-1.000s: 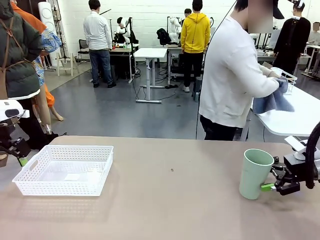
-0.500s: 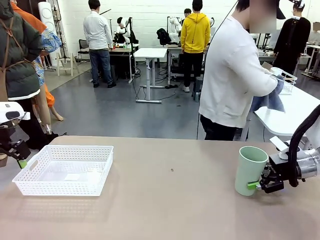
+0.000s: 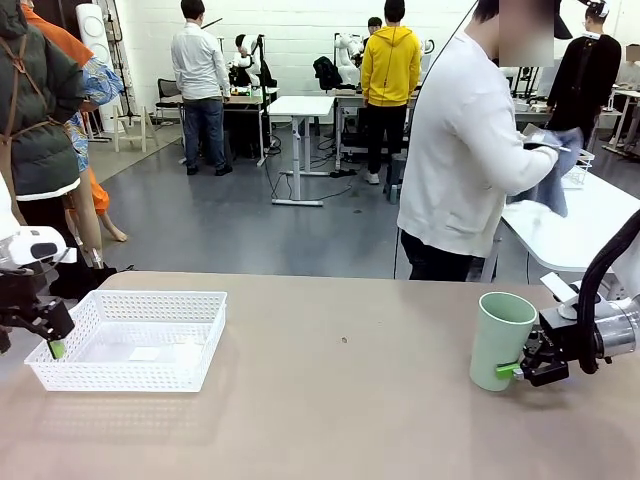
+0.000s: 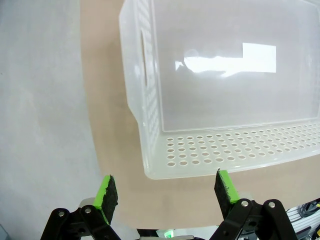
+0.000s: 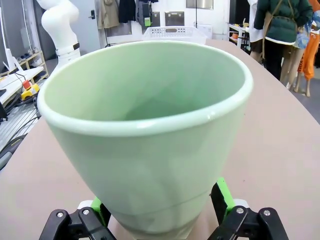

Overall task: Clean and organize the cups into the basket.
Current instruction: Pick up the Organizing basket and move it to the center of the table, then pick up the Reusable plastic cup from the right side of the table and place it inside the Organizing basket.

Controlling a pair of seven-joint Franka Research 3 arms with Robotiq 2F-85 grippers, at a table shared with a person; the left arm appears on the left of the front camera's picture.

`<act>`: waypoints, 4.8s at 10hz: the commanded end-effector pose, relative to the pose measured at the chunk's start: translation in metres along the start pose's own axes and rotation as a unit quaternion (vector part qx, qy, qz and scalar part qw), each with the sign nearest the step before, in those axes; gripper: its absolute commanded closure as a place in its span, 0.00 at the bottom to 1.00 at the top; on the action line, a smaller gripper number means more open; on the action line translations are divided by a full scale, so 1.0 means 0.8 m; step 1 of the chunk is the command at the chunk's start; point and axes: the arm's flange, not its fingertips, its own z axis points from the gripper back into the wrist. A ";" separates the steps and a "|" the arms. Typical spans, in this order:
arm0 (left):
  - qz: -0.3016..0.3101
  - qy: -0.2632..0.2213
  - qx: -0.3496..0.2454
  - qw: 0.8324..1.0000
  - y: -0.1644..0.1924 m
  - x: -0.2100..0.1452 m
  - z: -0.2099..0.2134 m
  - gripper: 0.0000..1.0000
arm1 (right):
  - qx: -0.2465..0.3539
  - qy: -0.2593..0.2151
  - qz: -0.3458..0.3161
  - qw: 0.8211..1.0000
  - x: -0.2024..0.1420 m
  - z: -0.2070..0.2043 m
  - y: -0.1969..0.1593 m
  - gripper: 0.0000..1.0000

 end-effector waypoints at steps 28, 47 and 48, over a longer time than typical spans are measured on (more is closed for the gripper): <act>0.059 -0.005 -0.007 0.998 0.014 0.030 -0.041 1.00 | -0.007 0.007 0.006 1.000 -0.003 0.005 0.000 1.00; 0.007 -0.013 0.054 0.998 -0.317 0.062 0.021 1.00 | -0.114 0.003 -0.060 0.992 0.299 0.139 0.053 0.79; -0.001 -0.015 0.051 0.999 -0.336 0.063 0.022 1.00 | -0.114 0.003 -0.060 0.992 0.299 0.139 0.053 0.79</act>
